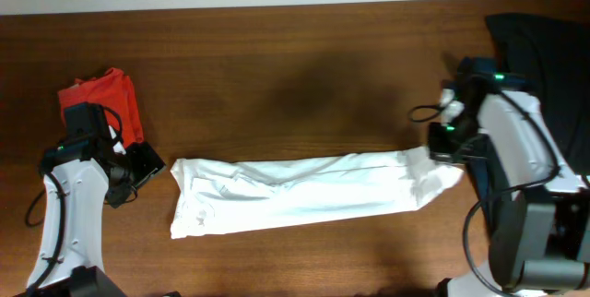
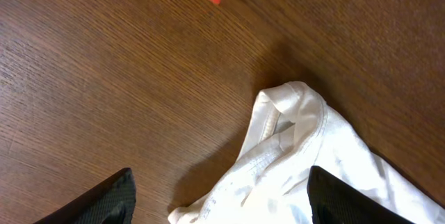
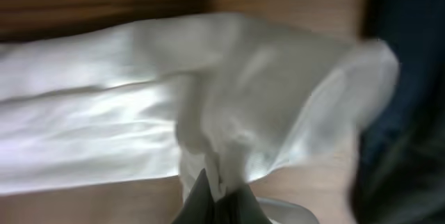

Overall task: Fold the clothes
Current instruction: 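Fold the strip's right end leftward toward the middle with the right gripper, then fold the strip's left end rightward with the left gripper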

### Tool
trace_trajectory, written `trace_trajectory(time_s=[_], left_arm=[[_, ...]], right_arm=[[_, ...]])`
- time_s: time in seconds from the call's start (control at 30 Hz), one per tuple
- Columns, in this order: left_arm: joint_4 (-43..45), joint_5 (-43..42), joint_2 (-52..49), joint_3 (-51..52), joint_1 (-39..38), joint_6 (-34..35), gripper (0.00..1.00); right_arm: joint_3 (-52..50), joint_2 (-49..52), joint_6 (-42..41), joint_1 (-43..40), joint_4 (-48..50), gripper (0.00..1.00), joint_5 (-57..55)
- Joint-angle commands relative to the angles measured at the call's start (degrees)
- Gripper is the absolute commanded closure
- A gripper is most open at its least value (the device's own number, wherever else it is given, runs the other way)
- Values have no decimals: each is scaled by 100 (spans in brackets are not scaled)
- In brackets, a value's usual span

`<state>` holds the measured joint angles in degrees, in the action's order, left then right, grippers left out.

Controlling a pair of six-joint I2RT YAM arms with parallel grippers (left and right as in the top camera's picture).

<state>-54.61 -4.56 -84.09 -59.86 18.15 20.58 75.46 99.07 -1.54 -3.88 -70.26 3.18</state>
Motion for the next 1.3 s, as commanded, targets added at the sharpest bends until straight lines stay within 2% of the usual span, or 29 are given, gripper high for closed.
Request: trace_trajectory(time_s=[0.0,0.17,0.27,0.4,0.5,0.67,0.73,0.77,0.8,1.0,1.07,1.1,1.27], left_arm=[[9,-61,55,-61,24,-92,22],[7,-61,55,-57,24,-92,22],[7,-61,55,-57,24,-92,22],[0,-63,55,-57,24,-92,21],[-13,-61,55,-57,24,-92,22],[-15,-61,55,-57,24,-92,22],[-13,-61,55,-57,24,-92,22],[-15,-61,55,-57,24,-92,21],[-15,-61,55,-57,24,-92,22],[-28,-63,55,-57,24,-92,21],[-83,-74,55,-50,24,-101,16],[-70,-258,55,-22,24,-358,16],[-59,-866,-74,138,22,-890,14]], right_arm=[[127,-15,-205,1113,144,96,393],[127,11,-1008,2730,619,96,391],[122,195,-1364,3279,798,96,393],[109,387,-1445,3659,1058,96,398],[109,387,-1556,3773,1143,95,428],[109,387,-1545,3805,1226,87,640],[109,387,-1526,3805,1224,76,990],[109,387,-1528,3805,1224,64,1134],[109,387,-1526,3805,1224,62,1244],[109,385,-1526,3794,1193,63,1150],[120,378,-1534,3786,968,68,667],[149,365,-1635,3731,778,72,363],[203,319,-2024,3206,306,72,-168]])
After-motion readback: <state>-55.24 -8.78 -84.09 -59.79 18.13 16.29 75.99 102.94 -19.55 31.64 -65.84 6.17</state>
